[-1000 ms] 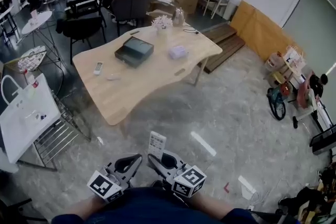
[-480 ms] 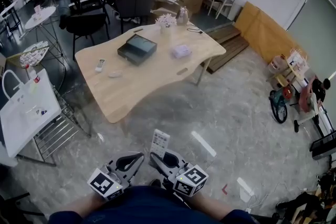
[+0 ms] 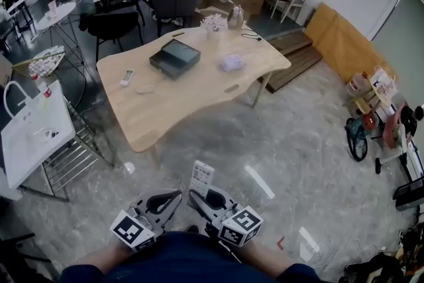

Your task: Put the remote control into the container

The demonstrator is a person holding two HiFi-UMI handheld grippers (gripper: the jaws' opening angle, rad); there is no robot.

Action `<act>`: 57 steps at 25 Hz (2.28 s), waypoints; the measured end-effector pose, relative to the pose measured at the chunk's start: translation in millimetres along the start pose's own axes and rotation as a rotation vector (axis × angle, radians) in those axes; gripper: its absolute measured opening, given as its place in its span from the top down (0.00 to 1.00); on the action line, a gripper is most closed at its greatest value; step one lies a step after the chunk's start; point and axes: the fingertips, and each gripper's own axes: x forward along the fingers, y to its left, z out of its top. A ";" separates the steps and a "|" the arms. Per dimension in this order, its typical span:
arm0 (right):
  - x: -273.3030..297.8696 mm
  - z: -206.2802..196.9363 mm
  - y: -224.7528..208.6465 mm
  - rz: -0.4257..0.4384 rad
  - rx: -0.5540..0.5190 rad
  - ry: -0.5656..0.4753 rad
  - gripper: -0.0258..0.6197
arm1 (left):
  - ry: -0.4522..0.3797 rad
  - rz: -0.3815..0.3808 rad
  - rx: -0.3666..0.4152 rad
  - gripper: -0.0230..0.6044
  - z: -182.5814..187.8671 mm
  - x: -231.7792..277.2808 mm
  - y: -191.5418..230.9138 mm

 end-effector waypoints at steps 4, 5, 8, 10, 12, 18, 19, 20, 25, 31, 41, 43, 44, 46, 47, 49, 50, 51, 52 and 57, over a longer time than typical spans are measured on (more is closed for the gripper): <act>-8.2 -1.4 -13.1 0.016 0.002 0.012 0.79 | 0.040 0.043 0.002 0.91 -15.3 8.8 -2.9; -9.3 -1.6 -16.1 0.017 0.002 0.013 0.79 | 0.048 0.051 -0.001 0.91 -18.3 10.2 -3.0; -11.3 -0.6 -24.4 0.021 0.003 0.013 0.79 | 0.045 0.062 0.004 0.91 -17.8 16.3 -2.1; -8.1 0.4 -30.9 0.023 0.002 0.019 0.79 | 0.033 0.068 0.002 0.91 -17.4 21.2 3.0; -0.5 1.4 -38.8 0.021 0.001 0.026 0.79 | 0.024 0.070 -0.001 0.91 -18.8 26.4 12.4; 38.6 9.0 -67.0 -0.014 -0.018 0.036 0.79 | 0.011 0.039 -0.014 0.91 -20.9 43.4 60.0; 47.3 11.2 -72.1 -0.021 -0.019 0.037 0.79 | 0.008 0.033 -0.021 0.91 -19.7 46.6 70.5; 56.6 14.0 -77.0 -0.028 -0.021 0.037 0.79 | 0.004 0.026 -0.024 0.91 -17.7 50.0 81.9; 111.1 34.1 -99.4 -0.063 -0.030 0.036 0.79 | -0.016 -0.032 -0.016 0.91 1.1 64.8 142.5; 188.6 63.5 -126.5 -0.110 -0.042 0.025 0.79 | 0.029 -0.091 -0.017 0.91 14.0 70.8 221.5; 284.4 89.7 -147.0 -0.148 -0.035 0.020 0.79 | 0.016 -0.121 -0.031 0.91 33.2 64.4 326.1; 294.9 91.7 -147.4 -0.134 -0.036 0.027 0.79 | -0.012 -0.118 -0.023 0.91 36.6 66.4 335.5; 299.2 92.8 -148.0 -0.126 -0.038 0.030 0.79 | -0.015 -0.115 -0.019 0.91 36.8 67.3 340.0; 306.0 95.7 -151.9 -0.113 -0.035 0.032 0.79 | -0.022 -0.104 -0.015 0.91 39.1 71.7 348.6; 308.4 97.0 -155.4 -0.105 -0.032 0.033 0.79 | -0.018 -0.095 -0.018 0.91 39.0 75.2 352.3; 312.3 99.4 -165.0 -0.085 -0.028 0.039 0.79 | -0.010 -0.074 -0.018 0.91 38.0 84.2 359.0; 314.4 100.6 -170.8 -0.073 -0.026 0.043 0.79 | -0.011 -0.062 -0.011 0.91 39.7 90.1 362.2; 316.4 101.6 -176.8 -0.060 -0.022 0.049 0.79 | -0.013 -0.049 -0.005 0.91 42.4 96.3 365.2; 317.9 102.8 -182.7 -0.047 -0.016 0.056 0.79 | -0.010 -0.032 -0.001 0.91 44.2 102.1 368.0; 326.8 117.3 -214.6 0.026 -0.007 0.083 0.79 | 0.014 0.062 0.009 0.91 44.8 131.2 384.8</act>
